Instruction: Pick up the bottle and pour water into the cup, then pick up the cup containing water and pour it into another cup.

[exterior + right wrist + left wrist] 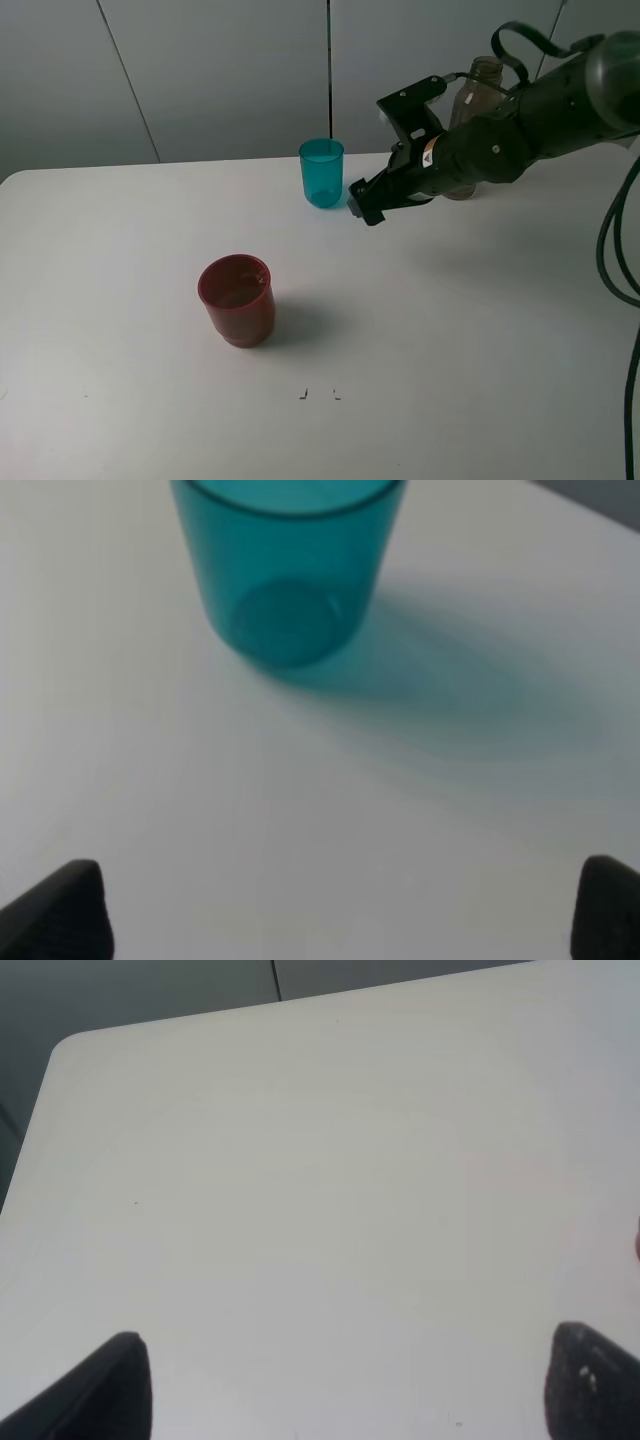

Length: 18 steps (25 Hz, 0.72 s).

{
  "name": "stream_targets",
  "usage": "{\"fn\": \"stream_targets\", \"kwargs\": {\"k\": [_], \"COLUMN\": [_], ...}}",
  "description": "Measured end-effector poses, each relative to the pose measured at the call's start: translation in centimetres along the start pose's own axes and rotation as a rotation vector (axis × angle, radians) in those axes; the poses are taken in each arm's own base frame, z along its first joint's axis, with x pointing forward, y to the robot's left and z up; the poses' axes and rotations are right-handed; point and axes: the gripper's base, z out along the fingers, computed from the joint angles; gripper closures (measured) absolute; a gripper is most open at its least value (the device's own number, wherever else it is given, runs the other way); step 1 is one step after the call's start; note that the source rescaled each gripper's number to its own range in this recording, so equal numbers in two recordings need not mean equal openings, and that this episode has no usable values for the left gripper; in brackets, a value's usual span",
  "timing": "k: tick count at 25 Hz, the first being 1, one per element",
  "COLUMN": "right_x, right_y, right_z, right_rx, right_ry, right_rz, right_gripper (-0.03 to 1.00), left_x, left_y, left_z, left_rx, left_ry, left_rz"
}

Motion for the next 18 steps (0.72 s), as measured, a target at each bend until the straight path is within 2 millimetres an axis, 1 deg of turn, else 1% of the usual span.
{"fn": "stream_targets", "kwargs": {"k": [1, 4, 7, 11, 14, 18], "right_x": [-0.2, -0.7, -0.5, -0.1, 1.1, 3.8], "right_y": [-0.2, -0.8, -1.2, -1.6, -1.5, -0.9], "right_z": [-1.2, -5.9, -10.4, -16.0, -19.4, -23.0], "right_rx": [0.012, 0.053, 0.088, 0.122, 0.128, 0.104], "right_ry": [0.033, 0.130, 0.224, 0.251, 0.252, 0.221], "right_rz": [0.001, 0.000, 0.012, 0.033, 0.055, 0.098], "right_gripper": [-0.03, -0.03, -0.03, -0.03, -0.03, -0.03], "left_x": [0.0, 0.0, 0.0, 0.0, 0.0, 0.0], "left_y": [0.0, 0.0, 0.0, 0.0, 0.0, 0.0], "left_z": [0.0, 0.0, 0.0, 0.0, 0.0, 0.0], "left_rx": [0.000, 0.000, 0.000, 0.000, 0.000, 0.000], "left_ry": [0.000, 0.000, 0.000, 0.000, 0.000, 0.000], "left_rz": [0.000, 0.000, 0.007, 0.007, 0.007, 0.007]}}
